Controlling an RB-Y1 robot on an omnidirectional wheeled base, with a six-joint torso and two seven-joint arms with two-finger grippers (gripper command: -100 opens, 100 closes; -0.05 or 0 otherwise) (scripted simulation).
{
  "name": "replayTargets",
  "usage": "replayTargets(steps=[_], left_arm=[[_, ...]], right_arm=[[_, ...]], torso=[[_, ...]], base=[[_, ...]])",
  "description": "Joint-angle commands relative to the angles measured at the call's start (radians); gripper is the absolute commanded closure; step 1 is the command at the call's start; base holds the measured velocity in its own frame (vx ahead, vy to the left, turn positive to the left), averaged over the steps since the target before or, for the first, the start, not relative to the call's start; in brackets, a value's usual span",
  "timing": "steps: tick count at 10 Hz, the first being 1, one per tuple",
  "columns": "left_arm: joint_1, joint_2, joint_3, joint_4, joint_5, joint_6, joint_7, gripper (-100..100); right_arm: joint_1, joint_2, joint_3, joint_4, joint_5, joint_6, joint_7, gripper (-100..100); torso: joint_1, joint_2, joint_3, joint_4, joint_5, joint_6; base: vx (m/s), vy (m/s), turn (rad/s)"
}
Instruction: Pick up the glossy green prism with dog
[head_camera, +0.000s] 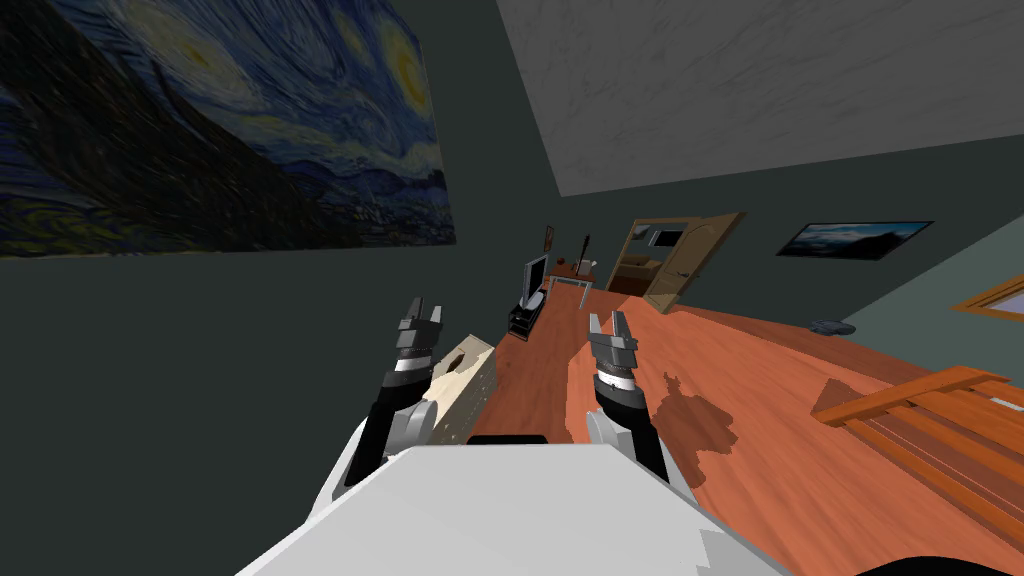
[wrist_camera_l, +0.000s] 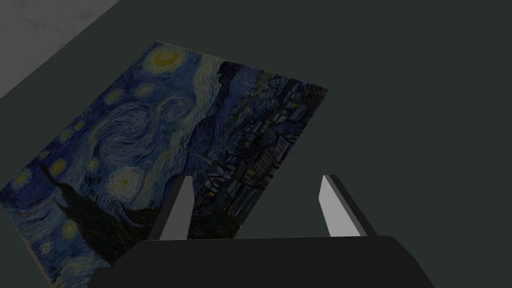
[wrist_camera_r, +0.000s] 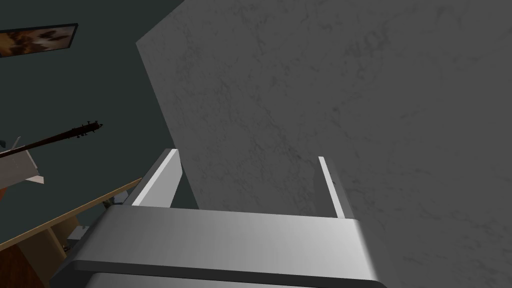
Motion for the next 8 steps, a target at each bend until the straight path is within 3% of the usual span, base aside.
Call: replayTargets(steps=[1,5,6,8], left_arm=[[-0.014,0.040,0.003,0.016,0.001,0.011,0.000,-100],[-0.093,0.140,0.025,0.107,0.008,0.074,0.002,-100],[-0.093,0.140,0.025,0.107,0.008,0.074,0.002,-100],[-0.152,0.171,0.043,0.174,0.013,0.122,0.005,-100]], right_arm=[[0.000,0.000,0.000,0.000,0.000,0.000,0.000,0],[0.000,0.000,0.000,0.000,0.000,0.000,0.000,0],[0.000,0.000,0.000,0.000,0.000,0.000,0.000,0],[0.000,0.000,0.000,0.000,0.000,0.000,0.000,0]], torso=[[0.000,0.000,0.000,0.000,0.000,0.000],[-0.001,0.002,0.001,0.000,0.000,0.000],[-0.002,0.002,0.001,0.000,0.000,0.000],[-0.001,0.001,0.001,0.000,0.000,0.000]], base=[[-0.010,-0.009,0.025],[-0.034,-0.027,0.038],[-0.029,-0.026,0.024],[-0.028,-0.025,0.047]])
